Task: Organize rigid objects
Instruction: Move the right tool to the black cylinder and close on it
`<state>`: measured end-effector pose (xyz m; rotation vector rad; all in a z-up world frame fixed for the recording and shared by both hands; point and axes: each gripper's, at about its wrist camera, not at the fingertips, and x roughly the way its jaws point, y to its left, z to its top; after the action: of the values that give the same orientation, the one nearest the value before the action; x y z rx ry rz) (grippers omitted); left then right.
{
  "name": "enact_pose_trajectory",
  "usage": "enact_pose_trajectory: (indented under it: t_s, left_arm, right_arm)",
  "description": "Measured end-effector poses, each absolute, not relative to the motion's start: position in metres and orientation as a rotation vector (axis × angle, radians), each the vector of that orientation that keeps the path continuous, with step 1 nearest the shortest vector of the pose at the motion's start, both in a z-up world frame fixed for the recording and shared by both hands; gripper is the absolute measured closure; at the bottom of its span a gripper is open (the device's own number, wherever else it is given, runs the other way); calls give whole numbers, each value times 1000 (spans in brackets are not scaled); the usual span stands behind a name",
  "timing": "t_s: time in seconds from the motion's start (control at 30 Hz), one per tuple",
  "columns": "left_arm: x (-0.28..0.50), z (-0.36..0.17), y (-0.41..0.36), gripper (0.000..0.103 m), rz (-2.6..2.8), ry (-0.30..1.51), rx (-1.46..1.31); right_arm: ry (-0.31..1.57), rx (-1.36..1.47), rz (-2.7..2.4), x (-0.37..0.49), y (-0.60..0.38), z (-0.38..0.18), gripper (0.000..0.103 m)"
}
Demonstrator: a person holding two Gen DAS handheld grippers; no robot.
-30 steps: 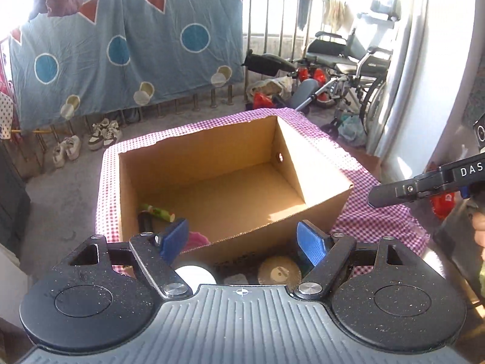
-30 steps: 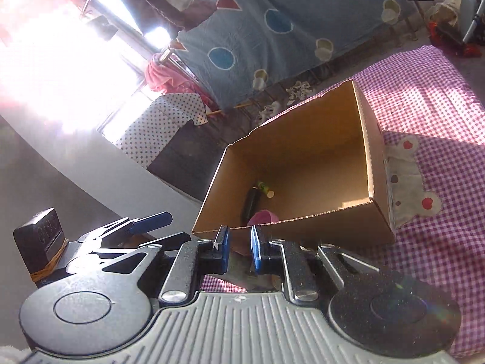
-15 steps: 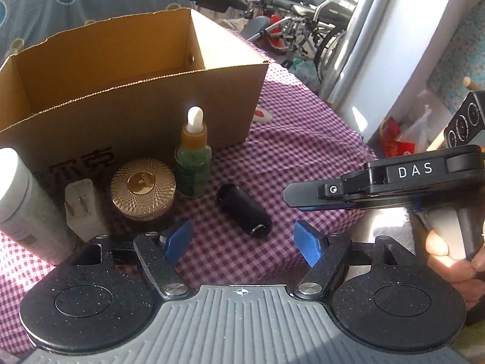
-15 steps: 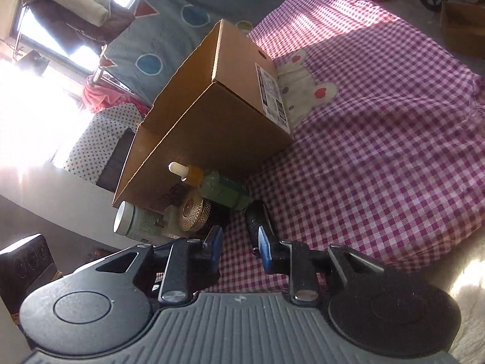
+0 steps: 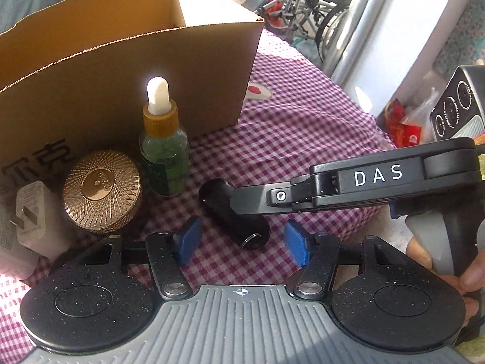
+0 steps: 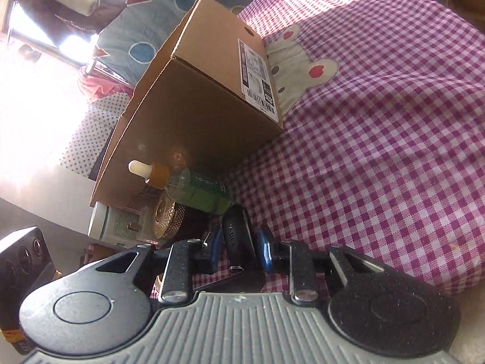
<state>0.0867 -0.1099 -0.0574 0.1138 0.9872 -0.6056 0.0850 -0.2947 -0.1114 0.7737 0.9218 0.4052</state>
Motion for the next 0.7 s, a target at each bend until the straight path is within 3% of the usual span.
enact_pose_trajectory:
  t_s: [0.33, 0.7]
  left_arm:
    - [85, -57, -115, 42, -603, 962, 153]
    - [82, -56, -118, 44, -587, 940, 185]
  right_arm:
    - [916, 728, 437, 97, -272, -111, 75]
    - [889, 700, 417, 89, -267, -108, 86]
